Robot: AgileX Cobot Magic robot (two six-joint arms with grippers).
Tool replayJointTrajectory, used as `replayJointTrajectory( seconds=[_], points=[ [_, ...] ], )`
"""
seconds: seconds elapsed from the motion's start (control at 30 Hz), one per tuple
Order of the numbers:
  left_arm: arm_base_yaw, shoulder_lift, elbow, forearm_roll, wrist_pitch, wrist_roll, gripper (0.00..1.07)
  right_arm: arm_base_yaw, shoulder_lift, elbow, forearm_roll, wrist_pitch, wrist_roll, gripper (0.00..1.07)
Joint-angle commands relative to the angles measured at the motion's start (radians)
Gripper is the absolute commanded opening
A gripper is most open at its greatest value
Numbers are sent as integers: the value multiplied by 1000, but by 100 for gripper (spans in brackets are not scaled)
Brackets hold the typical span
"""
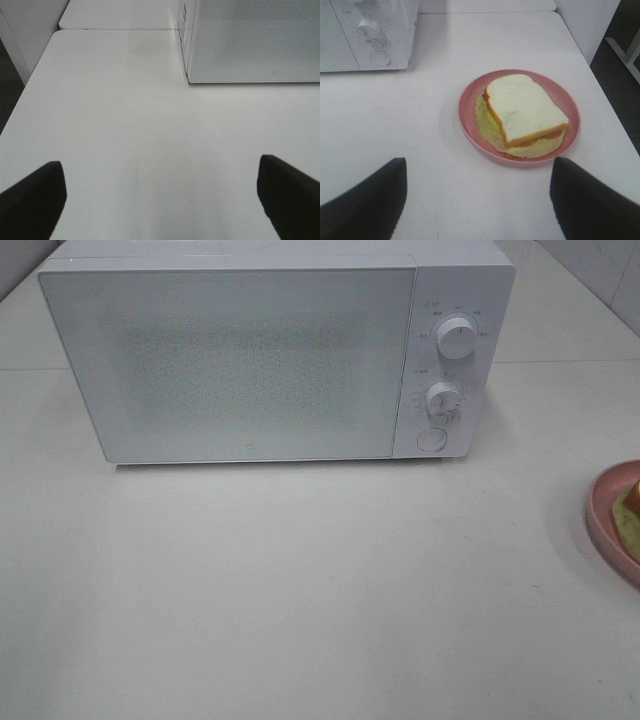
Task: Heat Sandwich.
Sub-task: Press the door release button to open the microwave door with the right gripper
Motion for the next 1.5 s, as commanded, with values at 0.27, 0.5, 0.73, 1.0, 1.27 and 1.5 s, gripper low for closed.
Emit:
replayJointTrajectory(
  seconds=[0.27, 0.5, 0.73, 1.0, 1.27, 1.5],
  points=[
    [-1, -26, 3, -2, -6, -1, 98, -4, -27, 5, -6, -3, -3, 76],
    [-1, -26, 3, -2, -6, -1, 98, -4, -22, 2, -4, -6, -3, 76],
    [-1, -26, 3, -2, -6, -1, 98, -4, 64, -47, -4, -23, -2, 76],
    [-1, -26, 3, -2, -6, -1, 98, -4, 231, -62, -4, -88, -2, 76],
    [-1, -26, 3, -2, -6, -1, 98, -4, 369, -61, -4, -170, -2, 76],
    [-1, -26, 3, -2, -6, -1, 98, -4, 497, -61, -4, -271, -2, 76]
  ],
)
